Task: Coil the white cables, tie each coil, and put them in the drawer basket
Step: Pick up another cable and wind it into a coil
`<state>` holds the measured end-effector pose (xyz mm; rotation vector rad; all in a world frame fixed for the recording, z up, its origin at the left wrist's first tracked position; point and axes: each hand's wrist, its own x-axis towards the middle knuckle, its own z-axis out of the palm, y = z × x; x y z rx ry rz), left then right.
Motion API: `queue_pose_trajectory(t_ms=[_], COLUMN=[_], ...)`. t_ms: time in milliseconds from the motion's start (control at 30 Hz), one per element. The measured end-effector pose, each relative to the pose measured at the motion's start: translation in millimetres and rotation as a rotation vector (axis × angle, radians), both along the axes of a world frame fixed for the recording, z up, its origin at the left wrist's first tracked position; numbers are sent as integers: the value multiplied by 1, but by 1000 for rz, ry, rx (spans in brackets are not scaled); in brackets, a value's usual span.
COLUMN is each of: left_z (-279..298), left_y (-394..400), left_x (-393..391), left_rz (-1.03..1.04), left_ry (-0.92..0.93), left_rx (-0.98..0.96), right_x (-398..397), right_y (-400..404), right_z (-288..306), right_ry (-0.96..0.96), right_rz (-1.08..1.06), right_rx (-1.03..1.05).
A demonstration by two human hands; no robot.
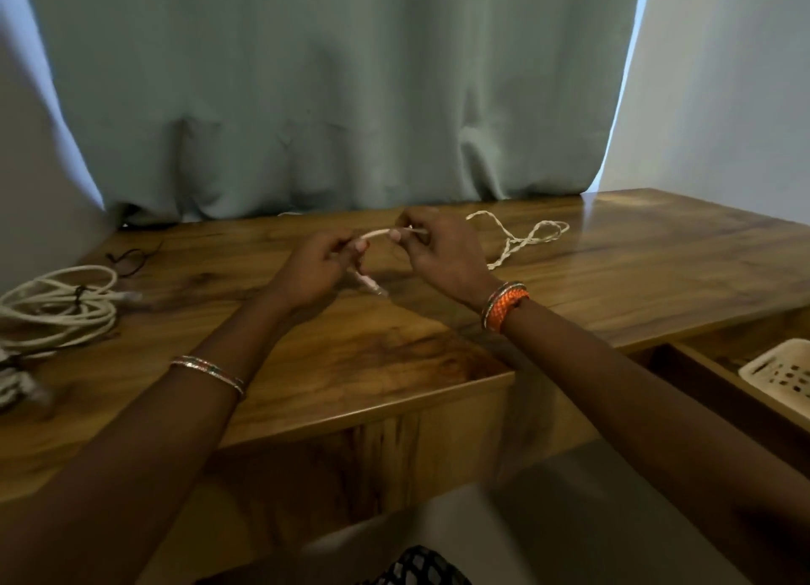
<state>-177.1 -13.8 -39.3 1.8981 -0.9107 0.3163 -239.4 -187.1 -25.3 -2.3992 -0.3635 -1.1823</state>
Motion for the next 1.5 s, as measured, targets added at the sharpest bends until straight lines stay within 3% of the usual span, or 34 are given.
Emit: queue_pose_trajectory(t_ms=[67,233,400,500,600,667,733,800,867,933,1067,1300,1500], left_z=[5,25,28,26,31,32,31,25,17,11,7,20,29], left_y=[12,36,84,92,80,69,58,42,28,16,9,25,48], left_x=[-4,5,26,49,76,92,104,113,112,105,88,77,73], left_rz=[-79,-220,-308,-213,10,207,312,297,254,194,-25,-498,-555], left_ry=[302,749,889,896,882,830,778,755,734,721,841,1133,1099], left_rx=[-242,-544,-721,-840,-905,-912,-904,-791,-647,-554,-303,-180,-228], right_x=[5,32,49,52,63,76,88,94,96,95,108,115,106], right_y=[8,23,-5,-12,-1,10,23,42,63,77,59,4,5], right_z=[12,27,27,35,39,40,38,32,24,25,27,18,27], right_ry=[-59,-83,40,202,112,75,164,331,483,509,435,244,200], right_rz=[2,17,93,194,108,-127,-318,-324,-174,-7,177,-12,57], right_rx=[32,20,226,274,256,89,-199,-477,-607,-531,-128,-70,2])
